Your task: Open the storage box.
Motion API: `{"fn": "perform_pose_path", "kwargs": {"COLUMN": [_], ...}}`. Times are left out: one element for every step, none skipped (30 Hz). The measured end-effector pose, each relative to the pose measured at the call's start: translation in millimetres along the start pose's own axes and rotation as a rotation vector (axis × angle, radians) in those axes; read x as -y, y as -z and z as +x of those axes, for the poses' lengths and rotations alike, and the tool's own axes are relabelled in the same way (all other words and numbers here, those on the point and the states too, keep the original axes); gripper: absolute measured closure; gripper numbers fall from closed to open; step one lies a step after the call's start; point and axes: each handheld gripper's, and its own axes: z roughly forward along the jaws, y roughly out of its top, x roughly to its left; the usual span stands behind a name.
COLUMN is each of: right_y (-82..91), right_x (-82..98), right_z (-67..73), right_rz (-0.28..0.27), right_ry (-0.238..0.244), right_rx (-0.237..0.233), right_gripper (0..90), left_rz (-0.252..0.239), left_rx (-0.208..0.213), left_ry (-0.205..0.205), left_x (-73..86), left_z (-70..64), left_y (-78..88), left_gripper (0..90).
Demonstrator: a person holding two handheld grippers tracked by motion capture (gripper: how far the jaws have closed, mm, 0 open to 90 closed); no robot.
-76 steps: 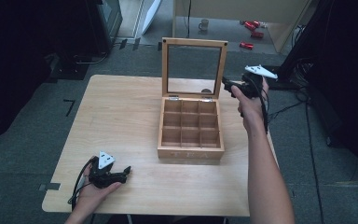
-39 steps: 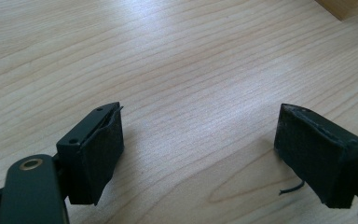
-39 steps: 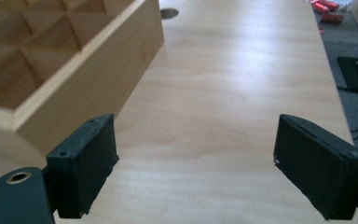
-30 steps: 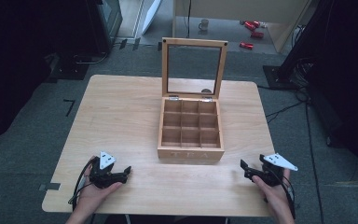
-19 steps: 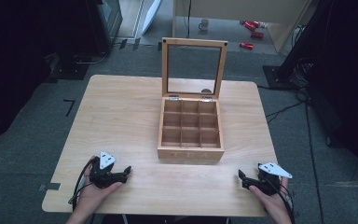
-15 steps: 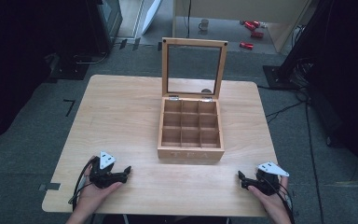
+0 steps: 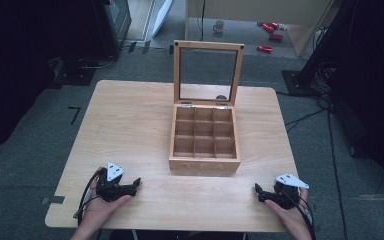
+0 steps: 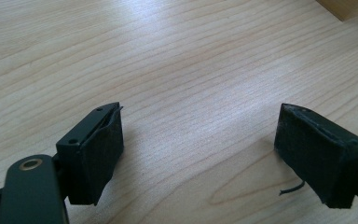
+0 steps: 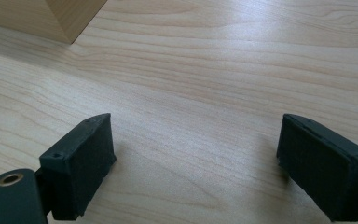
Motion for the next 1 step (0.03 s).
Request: {"fn": "perform_pose_path", "kwargs": {"right_y": [0.0], "right_x": [0.0], "right_z": [0.0], "right_rz": [0.000], "right_ry": [0.000], "right_rx": [-0.001], "right_gripper": [10.4], "left_rz": [0.000], "left_rx": [0.000], "left_ry": [0.000], "left_x": [0.0], "left_z": [0.0], "left_y": [0.0], "left_gripper": [15.9]}}
